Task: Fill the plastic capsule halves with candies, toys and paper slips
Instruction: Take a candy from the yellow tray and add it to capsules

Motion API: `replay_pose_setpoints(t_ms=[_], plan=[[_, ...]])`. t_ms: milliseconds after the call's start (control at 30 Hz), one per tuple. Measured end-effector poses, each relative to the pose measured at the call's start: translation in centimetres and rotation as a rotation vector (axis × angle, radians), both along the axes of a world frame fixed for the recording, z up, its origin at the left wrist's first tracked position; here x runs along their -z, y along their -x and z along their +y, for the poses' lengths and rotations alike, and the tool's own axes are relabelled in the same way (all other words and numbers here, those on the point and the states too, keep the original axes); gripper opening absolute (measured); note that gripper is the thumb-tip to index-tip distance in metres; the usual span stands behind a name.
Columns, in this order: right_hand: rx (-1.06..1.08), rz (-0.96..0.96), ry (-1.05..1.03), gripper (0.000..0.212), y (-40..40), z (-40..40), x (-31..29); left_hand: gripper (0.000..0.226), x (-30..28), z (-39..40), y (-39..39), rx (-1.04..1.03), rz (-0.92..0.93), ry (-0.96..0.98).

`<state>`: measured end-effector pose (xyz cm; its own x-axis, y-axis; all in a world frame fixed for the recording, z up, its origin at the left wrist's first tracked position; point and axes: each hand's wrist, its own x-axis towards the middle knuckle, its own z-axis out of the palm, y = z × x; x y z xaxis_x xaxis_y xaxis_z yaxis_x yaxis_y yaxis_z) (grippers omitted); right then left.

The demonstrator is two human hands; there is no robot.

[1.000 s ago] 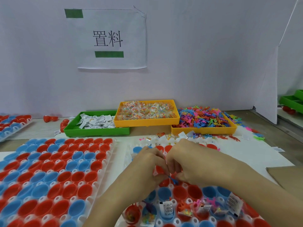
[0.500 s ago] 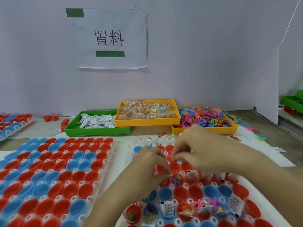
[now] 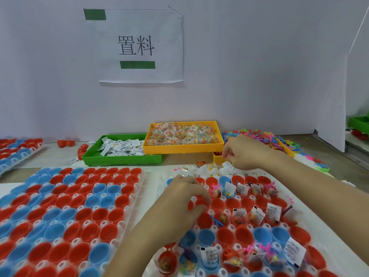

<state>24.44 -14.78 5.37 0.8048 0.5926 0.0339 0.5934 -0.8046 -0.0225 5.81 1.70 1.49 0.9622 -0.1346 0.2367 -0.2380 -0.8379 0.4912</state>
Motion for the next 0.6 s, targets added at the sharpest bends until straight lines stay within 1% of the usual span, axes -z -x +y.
replay_pose_setpoints(t_ms=[167,300,367,467,600], plan=[[-0.013,-0.079,0.135,0.022,-0.1,0.8,0.7,0.013,-0.1,0.0,0.1,0.004,0.005,0.006],[-0.022,-0.072,0.148,0.009,-0.2,0.9,0.6,0.019,-0.4,-0.1,0.3,0.034,0.030,0.020],[-0.025,-0.068,0.119,0.010,-0.2,0.8,0.4,0.022,-0.5,-0.1,0.4,0.059,0.043,0.026],[-0.021,-0.078,0.023,0.017,0.0,0.6,0.0,0.027,-0.6,-0.4,0.5,0.076,0.059,0.005],[-0.013,-0.091,-0.159,0.019,0.5,-0.2,-0.9,0.043,-0.5,-0.8,0.6,0.098,0.092,-0.073]])
